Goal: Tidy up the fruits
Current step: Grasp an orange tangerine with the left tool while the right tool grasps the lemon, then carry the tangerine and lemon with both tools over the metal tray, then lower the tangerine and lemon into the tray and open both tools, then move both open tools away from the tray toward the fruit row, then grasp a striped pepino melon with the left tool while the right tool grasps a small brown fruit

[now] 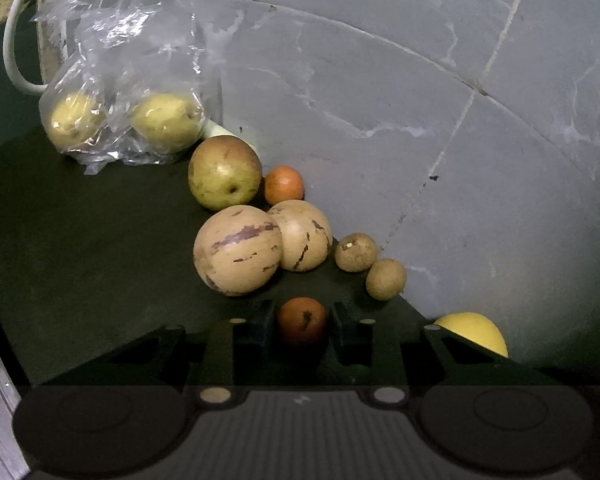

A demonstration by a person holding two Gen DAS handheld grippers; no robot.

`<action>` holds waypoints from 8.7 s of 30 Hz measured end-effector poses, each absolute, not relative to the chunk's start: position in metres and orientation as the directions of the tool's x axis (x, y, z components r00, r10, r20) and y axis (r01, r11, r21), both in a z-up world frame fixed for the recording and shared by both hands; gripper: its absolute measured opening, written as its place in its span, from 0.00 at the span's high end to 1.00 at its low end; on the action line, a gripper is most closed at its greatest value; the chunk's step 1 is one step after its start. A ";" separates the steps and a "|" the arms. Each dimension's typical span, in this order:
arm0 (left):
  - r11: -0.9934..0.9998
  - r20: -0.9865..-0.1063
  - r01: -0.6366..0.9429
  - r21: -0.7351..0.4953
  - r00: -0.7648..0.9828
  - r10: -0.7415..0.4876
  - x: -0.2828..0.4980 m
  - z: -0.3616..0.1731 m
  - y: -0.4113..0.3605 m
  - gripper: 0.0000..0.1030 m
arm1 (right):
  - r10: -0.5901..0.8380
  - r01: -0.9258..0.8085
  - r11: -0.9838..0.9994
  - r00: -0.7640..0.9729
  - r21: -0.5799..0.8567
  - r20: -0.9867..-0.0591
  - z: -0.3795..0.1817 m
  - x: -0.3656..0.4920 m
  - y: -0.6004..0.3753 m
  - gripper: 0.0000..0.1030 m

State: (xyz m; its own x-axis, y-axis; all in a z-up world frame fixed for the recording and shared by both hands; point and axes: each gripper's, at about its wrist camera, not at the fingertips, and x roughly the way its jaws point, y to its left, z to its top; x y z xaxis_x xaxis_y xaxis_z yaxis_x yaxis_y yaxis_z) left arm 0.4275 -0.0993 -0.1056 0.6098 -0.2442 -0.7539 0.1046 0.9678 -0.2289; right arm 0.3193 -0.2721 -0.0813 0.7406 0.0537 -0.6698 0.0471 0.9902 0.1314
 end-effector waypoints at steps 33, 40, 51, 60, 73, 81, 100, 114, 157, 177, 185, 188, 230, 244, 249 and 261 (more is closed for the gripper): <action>0.939 -0.716 -0.028 -0.341 0.656 -0.240 0.342 -0.084 -0.049 0.71 | 0.173 -0.094 0.983 0.746 0.155 -0.643 -0.060 0.271 -0.241 0.44; 0.923 -0.701 -0.110 -0.368 0.685 -0.198 0.312 -0.077 -0.017 0.71 | 0.241 -0.185 0.970 0.742 0.156 -0.625 -0.044 0.257 -0.209 0.44; 0.865 -0.692 -0.304 -0.398 0.719 -0.066 0.247 -0.074 0.057 0.71 | 0.369 -0.361 0.921 0.684 0.148 -0.630 -0.029 0.229 -0.143 0.44; 0.830 -0.699 -0.403 -0.387 0.715 0.021 0.208 -0.078 0.102 0.71 | 0.452 -0.476 0.867 0.621 0.151 -0.640 -0.031 0.208 -0.088 0.44; 0.807 -0.709 -0.444 -0.389 0.704 0.046 0.195 -0.088 0.129 0.71 | 0.468 -0.555 0.825 0.567 0.105 -0.678 -0.048 0.191 -0.048 0.44; 0.817 -0.724 -0.440 -0.373 0.688 0.040 0.200 -0.091 0.125 0.71 | 0.454 -0.553 0.828 0.567 0.091 -0.687 -0.052 0.189 -0.047 0.44; 0.835 -0.770 -0.445 -0.324 0.637 0.041 0.202 -0.099 0.123 0.71 | 0.457 -0.550 0.828 0.554 0.106 -0.696 -0.058 0.185 -0.048 0.44; 0.835 -0.783 -0.444 -0.324 0.621 0.027 0.203 -0.102 0.122 0.70 | 0.472 -0.567 0.817 0.547 0.109 -0.691 -0.058 0.180 -0.053 0.43; 0.918 -0.740 -0.311 -0.246 0.672 0.029 0.121 -0.065 0.063 0.01 | 0.316 -0.373 0.926 0.681 0.058 -0.660 -0.024 0.140 -0.164 0.01; 0.958 -0.720 -0.152 -0.243 0.690 -0.073 0.160 -0.057 0.000 0.01 | 0.095 -0.092 0.995 0.766 0.037 -0.636 -0.033 0.156 -0.237 0.01; 0.960 -0.731 -0.141 -0.243 0.677 -0.086 0.191 -0.060 -0.017 0.01 | 0.067 -0.078 0.997 0.752 0.013 -0.656 -0.041 0.171 -0.248 0.01; 0.961 -0.737 -0.140 -0.240 0.671 -0.086 0.204 -0.061 -0.022 0.01 | 0.067 -0.081 0.997 0.746 0.009 -0.663 -0.043 0.178 -0.251 0.01; 0.960 -0.774 -0.072 -0.272 0.608 -0.174 0.432 -0.089 -0.055 0.01 | 0.138 -0.036 0.985 0.737 0.166 -0.661 -0.080 0.341 -0.244 0.13; 0.960 -0.781 -0.020 -0.280 0.585 -0.216 0.459 -0.098 -0.064 0.06 | 0.063 0.079 0.978 0.772 0.194 -0.632 -0.085 0.361 -0.245 0.34; 0.958 -0.779 -0.026 -0.285 0.588 -0.216 0.465 -0.100 -0.064 0.14 | 0.045 0.098 0.976 0.778 0.192 -0.627 -0.086 0.368 -0.242 0.43; 0.943 -0.763 -0.011 -0.332 0.591 -0.262 0.470 -0.101 -0.064 0.40 | 0.019 0.121 0.976 0.781 0.182 -0.624 -0.087 0.376 -0.239 0.64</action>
State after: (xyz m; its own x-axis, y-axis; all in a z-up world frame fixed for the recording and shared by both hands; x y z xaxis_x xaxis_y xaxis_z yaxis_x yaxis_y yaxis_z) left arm 0.4703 -0.0641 -0.1014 0.5907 -0.2621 -0.7631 -0.0111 0.9431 -0.3325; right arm 0.3763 -0.2394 -0.0874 0.7808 0.0195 -0.6245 0.1213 0.9758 0.1821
